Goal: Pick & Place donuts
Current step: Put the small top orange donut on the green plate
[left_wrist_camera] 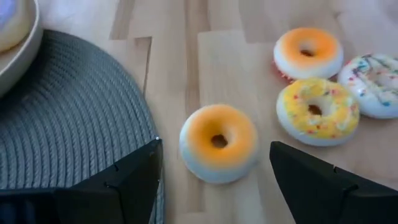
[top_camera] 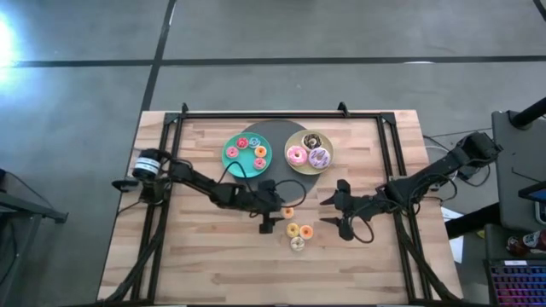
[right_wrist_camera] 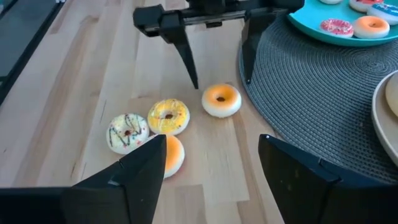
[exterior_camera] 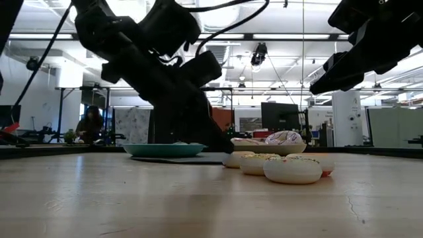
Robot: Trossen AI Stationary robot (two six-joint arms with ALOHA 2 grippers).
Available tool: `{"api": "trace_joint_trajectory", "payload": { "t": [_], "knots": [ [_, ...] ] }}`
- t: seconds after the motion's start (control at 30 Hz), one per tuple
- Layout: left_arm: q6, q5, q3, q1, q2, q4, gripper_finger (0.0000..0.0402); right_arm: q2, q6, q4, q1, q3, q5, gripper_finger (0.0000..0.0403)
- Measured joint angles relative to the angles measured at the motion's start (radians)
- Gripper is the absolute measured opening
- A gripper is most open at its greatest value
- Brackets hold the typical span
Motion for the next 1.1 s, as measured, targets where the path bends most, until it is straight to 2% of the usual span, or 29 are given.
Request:
{"api": "trace_joint_trajectory", "payload": {
  "t": [0.57, 0.9, 1.1],
  "knots": [
    [0.021, 0.035, 0.064, 0.013, 0.08, -0.003, 0.027, 0.0, 0.001, 0.008, 0.002, -0.002, 0.0, 0.024],
    [0.025, 0.035, 0.062, 0.015, 0.068, -0.003, 0.0234, 0.0, 0.005, 0.022, 0.002, -0.016, 0.0, 0.0235],
    [0.025, 0.035, 0.063, 0.015, 0.067, -0.003, 0.0225, 0.0, 0.014, 0.025, 0.002, -0.017, 0.0, 0.0232]
  ]
}}
